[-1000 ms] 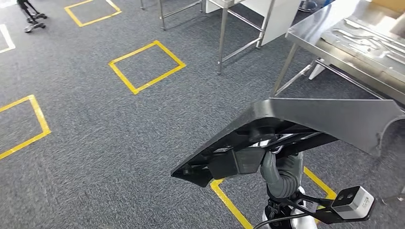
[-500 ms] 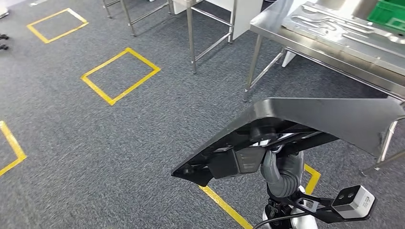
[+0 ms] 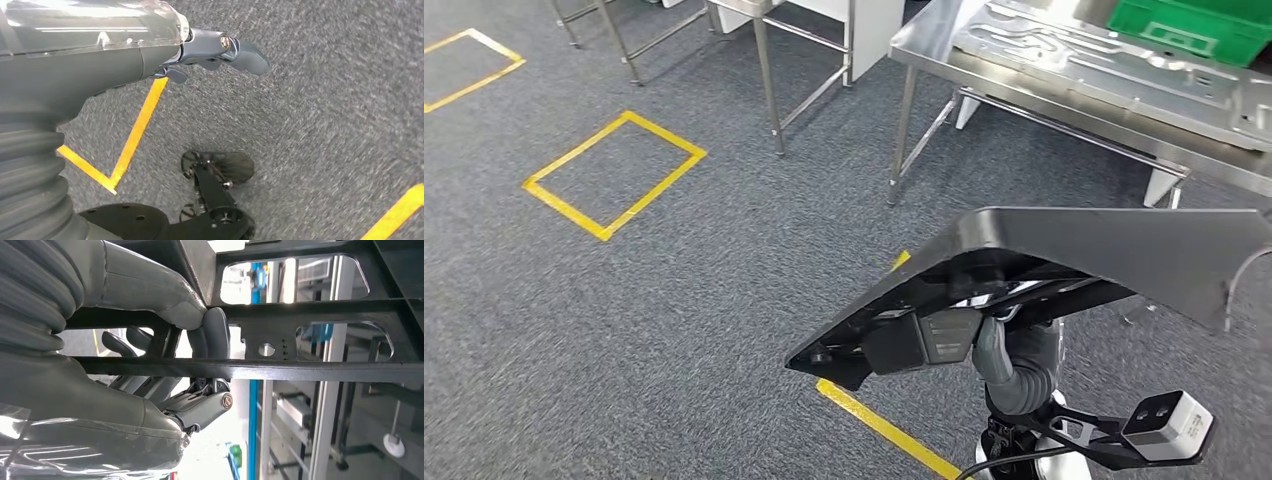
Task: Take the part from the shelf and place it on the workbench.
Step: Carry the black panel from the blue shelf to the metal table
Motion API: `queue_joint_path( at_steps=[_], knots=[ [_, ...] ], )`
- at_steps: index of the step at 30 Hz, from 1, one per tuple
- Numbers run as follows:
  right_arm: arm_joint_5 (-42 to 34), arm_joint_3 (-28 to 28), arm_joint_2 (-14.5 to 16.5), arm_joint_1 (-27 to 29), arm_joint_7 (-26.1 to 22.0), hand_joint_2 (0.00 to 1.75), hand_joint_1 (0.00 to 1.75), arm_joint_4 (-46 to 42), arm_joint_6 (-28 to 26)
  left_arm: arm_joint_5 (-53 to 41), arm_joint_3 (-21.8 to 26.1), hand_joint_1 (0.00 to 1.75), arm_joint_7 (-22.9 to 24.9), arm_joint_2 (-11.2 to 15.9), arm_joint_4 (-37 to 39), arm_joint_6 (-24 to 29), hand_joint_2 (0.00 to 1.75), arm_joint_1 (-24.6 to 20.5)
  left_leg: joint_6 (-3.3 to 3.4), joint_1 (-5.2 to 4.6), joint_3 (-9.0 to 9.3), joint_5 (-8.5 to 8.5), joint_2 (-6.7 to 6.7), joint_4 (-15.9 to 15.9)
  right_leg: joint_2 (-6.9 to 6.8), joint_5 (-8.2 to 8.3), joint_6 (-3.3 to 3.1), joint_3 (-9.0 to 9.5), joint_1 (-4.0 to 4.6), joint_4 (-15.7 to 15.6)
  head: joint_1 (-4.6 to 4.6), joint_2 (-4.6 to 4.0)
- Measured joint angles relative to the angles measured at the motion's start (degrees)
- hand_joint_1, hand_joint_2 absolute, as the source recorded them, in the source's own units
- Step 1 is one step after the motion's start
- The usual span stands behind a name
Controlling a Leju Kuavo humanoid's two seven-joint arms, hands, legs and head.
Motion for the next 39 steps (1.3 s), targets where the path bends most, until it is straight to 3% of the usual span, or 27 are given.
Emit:
queue_joint_path(
  at_steps=[2,4,6,8,9,11,13,15,17,19,21,22,24,25,28,30,31,32,35,37,39],
  knots=[
    [0.03,0.00,-0.02,0.00,0.00,1.75,1.75,0.06,-0.01,-0.05,0.05,0.00,0.00,-0.03,0.00,-0.04,1.75,-0.07,-0.20,-0.02,0.21,-0.23,1.24,0.09,-0.88,3.32,-0.03,2.75,-0.08,-5.14,0.01,0.00],
    [0.06,0.00,-0.02,-0.04,0.00,1.75,1.75,0.05,-0.01,-0.14,0.08,0.00,-0.01,-0.07,0.00,-0.09,1.75,-0.15,-0.65,-0.23,0.48,-0.62,2.28,0.27,-3.20,6.14,-0.57,6.81,0.29,-12.90,-0.01,0.00],
    [0.07,0.00,-0.02,-0.07,-0.01,1.75,1.75,0.05,-0.01,-0.17,0.11,0.00,-0.02,-0.08,0.00,-0.09,1.75,-0.13,-1.22,-0.51,0.68,-0.96,3.16,0.43,-4.22,6.63,-1.18,8.20,0.75,-15.90,-0.07,0.00],
    [0.08,0.00,-0.03,-0.02,-0.02,1.75,1.75,0.05,-0.01,-0.19,0.13,0.00,-0.04,-0.07,-0.01,-0.09,1.75,-0.20,-1.79,-0.59,0.84,-1.25,3.98,0.51,-3.00,6.76,-1.65,8.04,0.77,-15.96,-0.09,0.00],
    [0.08,-0.01,-0.04,-0.01,-0.03,1.75,1.75,0.04,-0.01,-0.20,0.14,0.00,-0.07,-0.05,-0.02,-0.09,1.75,-0.28,-2.13,-0.49,0.80,-1.67,3.48,0.89,-2.43,6.85,-1.87,8.07,0.62,-16.09,-0.09,0.00],
    [0.10,-0.01,-0.03,-0.03,-0.04,1.75,1.75,0.03,-0.02,-0.24,0.15,0.00,-0.11,-0.04,-0.02,-0.10,1.75,-0.37,-2.70,-0.23,-0.54,-4.05,0.98,4.32,-1.38,7.05,-2.38,8.19,0.24,-16.34,-0.15,0.00],
    [0.19,0.00,-0.02,-0.01,-0.04,1.75,1.75,0.04,-0.03,-0.25,0.15,0.00,-0.12,-0.04,-0.02,-0.11,1.75,-0.20,-2.98,-0.06,-3.93,-7.66,-1.17,11.77,-0.17,7.07,-2.63,8.16,0.17,-16.28,-0.22,0.00],
    [0.28,0.00,-0.02,0.09,-0.04,1.75,1.75,0.06,-0.04,-0.26,0.15,0.00,-0.10,-0.04,-0.02,-0.14,1.75,0.07,-3.09,0.00,-6.48,-8.64,-1.56,16.63,1.36,7.04,-2.69,8.13,0.18,-16.10,-0.22,0.00],
    [0.37,0.00,-0.02,0.17,-0.04,1.75,1.75,0.07,-0.06,-0.26,0.16,0.00,-0.09,-0.03,-0.01,-0.15,1.75,0.12,-2.97,0.08,-5.39,-5.53,-1.81,13.46,2.87,6.94,-2.60,8.16,0.13,-15.80,-0.22,0.00],
    [0.47,0.00,-0.02,0.18,-0.04,1.75,1.75,0.05,-0.08,-0.26,0.17,0.00,-0.08,0.00,-0.01,-0.15,1.75,0.03,-2.71,0.29,-2.22,-2.22,-3.90,6.14,4.21,6.77,-2.22,8.09,0.00,-15.46,-0.19,0.00],
    [0.56,0.00,-0.01,0.18,-0.03,1.75,1.75,0.04,-0.09,-0.27,0.17,0.00,-0.06,-0.01,-0.01,-0.16,1.75,-0.05,-2.33,0.41,-0.61,-1.26,-6.06,2.23,5.28,6.78,-1.57,7.61,-0.09,-15.10,-0.19,0.00],
    [0.59,0.00,0.00,0.19,-0.03,1.75,1.75,0.03,-0.09,-0.28,0.17,0.00,-0.04,-0.02,0.00,-0.17,1.75,-0.10,-2.09,0.33,-0.64,-1.36,-6.41,2.15,5.75,6.92,-1.20,7.32,-0.13,-15.10,-0.20,0.00],
    [0.62,0.00,0.01,0.26,-0.02,1.75,1.75,0.02,-0.09,-0.31,0.17,0.00,-0.01,-0.09,0.00,-0.18,1.75,-0.19,-1.30,0.24,-0.60,-1.01,-5.17,1.88,6.15,7.05,-0.45,6.98,-0.25,-15.04,-0.20,0.00],
    [0.62,0.00,-0.01,0.26,-0.02,1.75,1.75,-0.01,-0.12,-0.30,0.18,0.00,-0.03,-0.12,0.00,-0.19,1.75,-0.17,-0.91,0.27,-0.52,-0.82,-4.54,1.64,5.30,6.63,-0.15,6.64,-0.19,-14.44,-0.04,0.00],
    [0.62,0.00,-0.04,0.12,-0.02,1.75,1.75,-0.05,-0.25,-0.30,0.20,0.00,-0.12,-0.12,0.00,-0.20,1.75,0.02,0.01,0.11,-0.52,-0.53,-2.48,1.23,1.11,2.30,0.37,2.92,-0.01,-6.74,0.54,0.00],
    [0.62,0.00,-0.05,0.15,-0.02,1.75,1.75,0.01,-0.31,-0.31,0.21,0.00,-0.13,-0.12,0.00,-0.20,1.75,0.14,0.23,-0.22,-0.59,-0.60,-1.01,1.27,0.14,0.26,0.38,0.23,-0.04,-1.15,0.57,0.00],
    [0.63,0.00,-0.06,0.19,-0.02,1.75,1.75,0.03,-0.34,-0.32,0.21,0.00,-0.13,-0.12,0.00,-0.21,1.75,0.16,0.27,-0.38,-0.58,-0.65,-0.31,1.28,-0.09,0.66,0.23,0.15,0.01,-0.82,0.57,0.00],
    [0.63,0.00,-0.06,0.22,-0.02,1.75,1.75,0.05,-0.37,-0.33,0.21,0.00,-0.14,-0.13,0.00,-0.24,1.75,0.14,0.30,-0.56,-0.54,-0.70,0.36,1.27,-0.36,1.93,-0.07,1.12,0.15,-2.50,0.57,0.00],
    [0.63,0.00,-0.06,0.18,-0.02,1.75,1.75,-0.05,-0.38,-0.37,0.20,0.00,-0.20,-0.21,0.00,-0.29,1.75,-0.02,0.17,-1.04,-0.22,-0.92,2.01,1.24,-2.97,6.04,-1.70,6.88,1.19,-13.04,0.51,0.00],
    [0.64,0.00,-0.06,0.15,-0.02,1.75,1.75,-0.18,-0.37,-0.35,0.21,0.00,-0.25,-0.25,0.00,-0.29,1.75,-0.06,-0.27,-1.13,-0.09,-1.06,2.99,1.20,-3.75,6.40,-2.35,7.97,1.75,-15.56,0.46,0.00],
    [0.65,0.00,-0.05,0.21,-0.02,1.75,1.75,-0.28,-0.36,-0.33,0.22,0.00,-0.26,-0.25,-0.01,-0.30,1.75,-0.13,-0.86,-1.12,0.15,-1.25,3.74,1.09,-2.56,6.87,-2.65,8.06,1.56,-16.08,0.45,0.00]
  ],
)
